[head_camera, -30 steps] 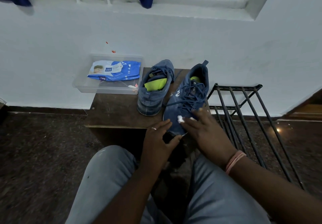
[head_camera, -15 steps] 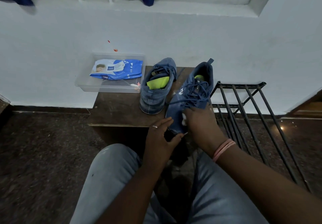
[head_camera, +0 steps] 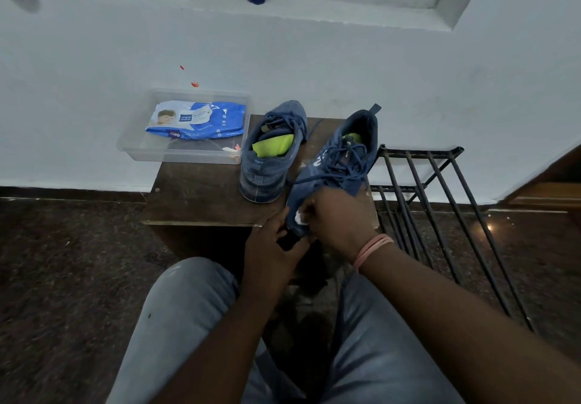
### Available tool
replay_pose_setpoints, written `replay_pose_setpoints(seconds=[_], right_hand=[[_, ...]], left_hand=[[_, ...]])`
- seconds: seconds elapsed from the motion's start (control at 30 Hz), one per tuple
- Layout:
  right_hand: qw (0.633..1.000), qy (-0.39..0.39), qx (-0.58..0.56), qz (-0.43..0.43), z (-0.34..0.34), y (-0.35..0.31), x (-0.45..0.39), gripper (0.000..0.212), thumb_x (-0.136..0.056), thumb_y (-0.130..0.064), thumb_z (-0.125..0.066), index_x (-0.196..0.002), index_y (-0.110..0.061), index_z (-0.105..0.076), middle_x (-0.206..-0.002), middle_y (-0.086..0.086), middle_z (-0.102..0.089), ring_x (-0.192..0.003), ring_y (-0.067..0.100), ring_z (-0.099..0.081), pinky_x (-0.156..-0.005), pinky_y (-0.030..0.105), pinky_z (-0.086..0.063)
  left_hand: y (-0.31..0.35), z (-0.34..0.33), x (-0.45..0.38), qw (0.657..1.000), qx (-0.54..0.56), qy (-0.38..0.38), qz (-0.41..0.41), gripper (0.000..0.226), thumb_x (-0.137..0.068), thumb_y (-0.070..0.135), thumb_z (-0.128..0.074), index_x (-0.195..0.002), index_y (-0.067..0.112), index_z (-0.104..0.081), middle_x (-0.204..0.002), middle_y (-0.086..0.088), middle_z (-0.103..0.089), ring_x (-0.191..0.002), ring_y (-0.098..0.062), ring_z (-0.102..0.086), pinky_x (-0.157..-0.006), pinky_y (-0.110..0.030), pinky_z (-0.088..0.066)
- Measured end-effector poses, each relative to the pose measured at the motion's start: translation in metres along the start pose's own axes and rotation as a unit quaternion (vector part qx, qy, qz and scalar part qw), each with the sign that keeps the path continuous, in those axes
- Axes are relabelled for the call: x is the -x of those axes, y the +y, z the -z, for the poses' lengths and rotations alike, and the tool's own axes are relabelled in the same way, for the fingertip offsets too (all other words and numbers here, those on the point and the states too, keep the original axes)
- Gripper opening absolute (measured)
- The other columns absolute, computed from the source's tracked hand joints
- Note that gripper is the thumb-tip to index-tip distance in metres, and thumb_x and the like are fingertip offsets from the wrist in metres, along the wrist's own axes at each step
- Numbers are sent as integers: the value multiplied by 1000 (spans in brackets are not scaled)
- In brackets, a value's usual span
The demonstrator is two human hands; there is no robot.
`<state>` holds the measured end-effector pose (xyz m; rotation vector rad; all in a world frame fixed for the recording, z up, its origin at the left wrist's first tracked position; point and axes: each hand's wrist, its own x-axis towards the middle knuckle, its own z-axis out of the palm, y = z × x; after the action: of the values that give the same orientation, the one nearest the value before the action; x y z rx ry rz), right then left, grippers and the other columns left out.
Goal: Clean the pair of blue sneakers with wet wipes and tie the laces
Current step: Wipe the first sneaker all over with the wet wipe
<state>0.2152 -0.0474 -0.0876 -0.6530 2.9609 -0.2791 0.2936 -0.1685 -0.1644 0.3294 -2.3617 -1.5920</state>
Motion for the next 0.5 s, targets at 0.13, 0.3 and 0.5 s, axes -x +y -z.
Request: replay_pose_setpoints(seconds=[0.13, 0.3, 0.5], right_hand=[[992, 86, 72, -50, 2, 2, -1, 7, -85, -19, -65, -87, -15, -71, -94, 6, -66, -79, 31, -68, -59, 32, -48], [998, -16, -46, -40, -4, -11, -2, 14, -86, -18, -60, -81, -10, -70, -81, 8, -67, -78, 28, -67, -59, 30, -45], [998, 19, -24, -56, -3, -16, 4, 10, -85, -14, -61, -78, -13, -68, -79, 9, -65, -71, 28, -65, -59, 30, -39]], left_hand=[[3, -2, 0, 1000, -11, 2, -8, 66, -71, 43, -87, -132, 26, -66, -120, 8, -65, -103, 0, -64, -91, -15, -53], [0, -1, 0, 1000, -12, -4, -2, 71, -69, 56, -78, -133, 29, -65, -125, 6, -68, -112, -6, -65, -96, -38, -56], [0, -1, 0, 1000, -7, 6, 0, 77, -67, 56, -75, -137, 23, -64, -130, 1, -63, -110, -6, -66, -96, -36, -57]])
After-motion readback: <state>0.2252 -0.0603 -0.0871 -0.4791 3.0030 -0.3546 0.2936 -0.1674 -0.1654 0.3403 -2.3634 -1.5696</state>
